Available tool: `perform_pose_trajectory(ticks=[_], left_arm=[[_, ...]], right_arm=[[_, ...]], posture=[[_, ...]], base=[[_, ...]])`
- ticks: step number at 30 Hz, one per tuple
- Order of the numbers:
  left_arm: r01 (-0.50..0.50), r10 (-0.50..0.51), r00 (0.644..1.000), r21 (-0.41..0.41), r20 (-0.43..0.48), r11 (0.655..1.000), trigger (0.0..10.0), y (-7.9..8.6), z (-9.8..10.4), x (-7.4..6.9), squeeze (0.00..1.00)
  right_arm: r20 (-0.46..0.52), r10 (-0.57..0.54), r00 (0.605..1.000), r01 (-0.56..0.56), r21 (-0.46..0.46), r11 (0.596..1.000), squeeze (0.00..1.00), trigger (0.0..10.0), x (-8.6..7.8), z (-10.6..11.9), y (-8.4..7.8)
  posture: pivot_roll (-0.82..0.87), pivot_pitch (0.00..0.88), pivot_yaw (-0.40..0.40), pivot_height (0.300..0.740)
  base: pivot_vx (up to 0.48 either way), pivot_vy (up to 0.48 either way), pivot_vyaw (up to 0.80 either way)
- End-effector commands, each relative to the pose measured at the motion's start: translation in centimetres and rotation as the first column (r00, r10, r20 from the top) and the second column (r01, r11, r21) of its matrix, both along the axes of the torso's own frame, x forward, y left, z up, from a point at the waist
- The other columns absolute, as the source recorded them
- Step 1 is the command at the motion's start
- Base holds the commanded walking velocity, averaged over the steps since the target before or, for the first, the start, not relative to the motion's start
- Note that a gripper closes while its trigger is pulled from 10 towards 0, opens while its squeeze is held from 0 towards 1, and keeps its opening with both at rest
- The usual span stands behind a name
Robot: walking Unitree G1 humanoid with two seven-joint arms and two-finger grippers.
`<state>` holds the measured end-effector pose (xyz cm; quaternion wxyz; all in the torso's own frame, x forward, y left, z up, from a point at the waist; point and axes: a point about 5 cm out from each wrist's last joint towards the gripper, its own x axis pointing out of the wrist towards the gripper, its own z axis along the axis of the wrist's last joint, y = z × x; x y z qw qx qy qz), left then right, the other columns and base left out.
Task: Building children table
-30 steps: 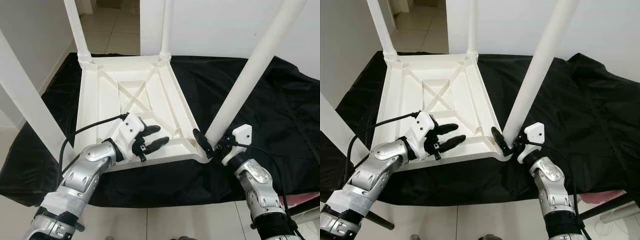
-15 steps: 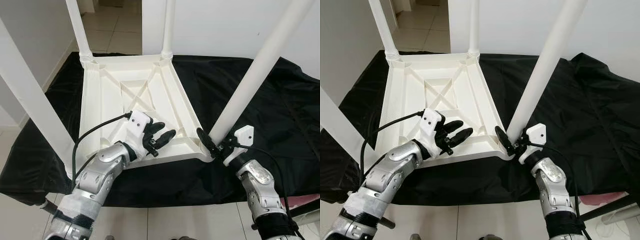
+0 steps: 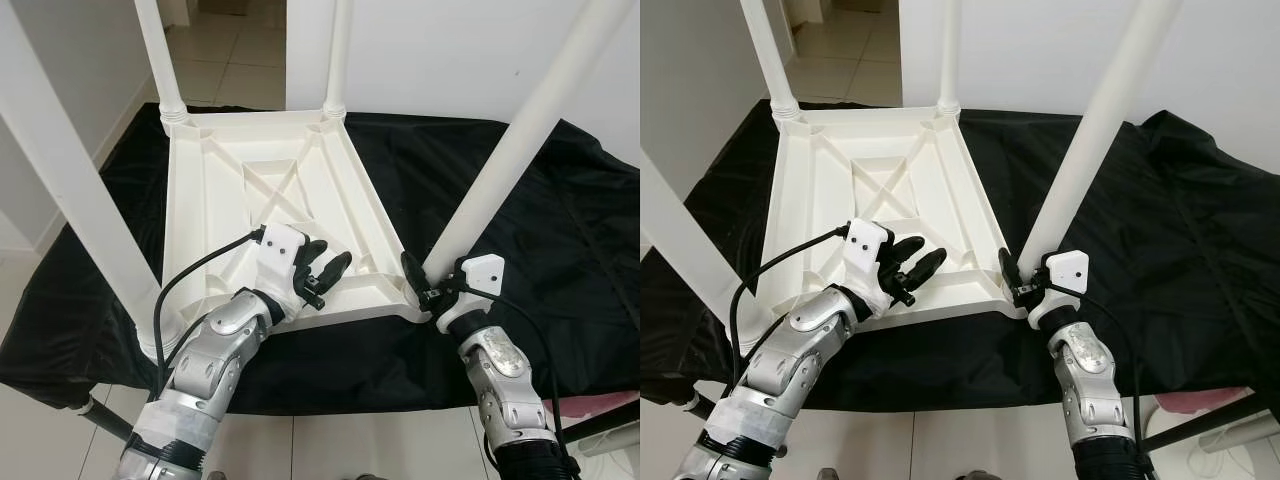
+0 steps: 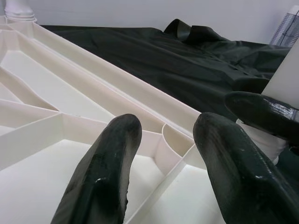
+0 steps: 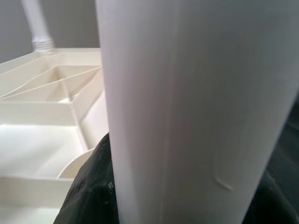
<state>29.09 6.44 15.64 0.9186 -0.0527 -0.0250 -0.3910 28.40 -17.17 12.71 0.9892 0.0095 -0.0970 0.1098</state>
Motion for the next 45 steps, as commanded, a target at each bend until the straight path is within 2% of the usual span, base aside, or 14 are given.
perform_pose_trajectory(ticks=[1,9,14,18,19,20,27,30,31,33,34,35,41,45], left_arm=[[-0.019,0.019,1.000,0.018,0.002,1.000,10.0,-0.1,-0.2,-0.3,0.00],[-0.003,0.003,0.997,-0.001,-0.073,1.000,10.0,-0.8,-1.3,-0.9,0.00],[-0.074,0.074,0.996,-0.002,-0.059,0.997,10.0,-0.7,-1.0,-0.1,0.00],[-0.094,0.095,0.995,0.011,-0.036,0.995,10.0,-0.7,-0.8,0.2,0.00],[-0.108,0.108,0.993,0.008,-0.042,0.994,10.0,-0.6,-0.8,0.3,0.00],[-0.112,0.112,0.993,-0.001,-0.047,0.994,10.0,-0.5,-0.8,0.4,0.00],[-0.115,0.113,0.992,-0.019,-0.064,0.993,10.0,-0.3,-0.7,0.5,0.00],[-0.092,0.092,0.995,-0.014,-0.037,0.996,10.0,-0.4,-0.5,0.4,0.00],[-0.076,0.076,0.997,0.000,-0.024,0.997,10.0,-0.5,-0.5,0.4,0.00],[-0.076,0.076,0.997,0.000,-0.024,0.997,10.0,-0.5,-0.5,0.4,0.00],[-0.060,0.060,0.998,0.025,0.000,0.998,10.0,-0.7,-0.5,0.1,0.00],[-0.003,0.001,1.000,0.050,0.031,0.999,10.0,-1.3,-0.6,-0.5,0.00],[0.117,-0.121,0.991,0.067,0.063,0.991,10.0,-2.1,-0.4,-1.7,0.00],[0.217,-0.229,0.971,0.140,0.072,0.966,10.0,-2.7,-0.9,-2.5,0.00]], right_arm=[[-0.069,-0.075,0.995,0.076,0.006,0.997,0.00,10.0,-0.6,-1.4,-0.1],[-0.104,-0.346,0.932,0.358,0.132,0.925,0.00,10.0,-1.3,-1.7,1.5],[-0.070,-0.375,0.925,0.381,0.139,0.914,0.00,10.0,-1.2,-0.8,2.4],[-0.066,-0.381,0.922,0.386,0.143,0.911,0.00,10.0,-1.2,-0.6,1.9],[-0.062,-0.385,0.921,0.390,0.151,0.908,0.30,10.0,-1.4,-0.6,1.7],[-0.053,-0.379,0.924,0.382,0.165,0.909,1.00,10.0,-1.5,-0.6,1.6],[-0.037,-0.347,0.937,0.347,0.193,0.918,1.00,10.0,-1.7,-0.3,1.6],[-0.008,-0.251,0.968,0.247,0.212,0.946,1.00,10.0,-1.3,0.2,1.3],[0.008,-0.201,0.980,0.195,0.205,0.959,0.78,10.0,-1.1,0.5,0.9],[0.008,-0.201,0.980,0.195,0.205,0.959,0.78,10.0,-1.1,0.5,0.9],[0.019,-0.143,0.989,0.137,0.191,0.972,0.00,10.0,-0.8,0.7,0.6],[0.036,-0.048,0.998,0.043,0.129,0.991,0.00,10.0,-0.3,0.9,0.2],[0.039,0.072,0.997,-0.074,0.049,0.996,0.00,10.0,0.2,1.1,0.3],[0.025,0.186,0.982,-0.187,0.019,0.982,0.00,10.0,0.6,1.2,0.7]], posture=[[-0.02,0.015,-0.039,0.740],[-0.04,0.000,-0.029,0.740],[-0.03,0.000,-0.030,0.740],[-0.03,0.000,-0.029,0.740],[-0.03,0.000,-0.032,0.740],[-0.03,0.000,-0.034,0.740],[-0.03,0.000,-0.041,0.740],[-0.02,0.000,-0.048,0.740],[-0.02,0.000,-0.051,0.740],[-0.02,0.000,-0.051,0.740],[-0.02,0.000,-0.056,0.740],[-0.01,0.000,-0.065,0.740],[-0.01,0.000,-0.065,0.740],[0.00,0.000,-0.066,0.740]], base=[[0.000,0.000,0.00],[0.000,0.000,0.00],[0.000,0.000,0.00],[0.000,0.000,0.00],[0.000,0.000,0.00],[0.000,0.000,0.00],[0.000,0.000,0.00],[0.000,0.000,0.00],[0.000,0.000,0.00],[0.000,0.000,0.00],[0.000,0.000,0.00],[0.000,0.000,0.00],[0.000,0.000,0.00],[0.000,0.000,0.00]])
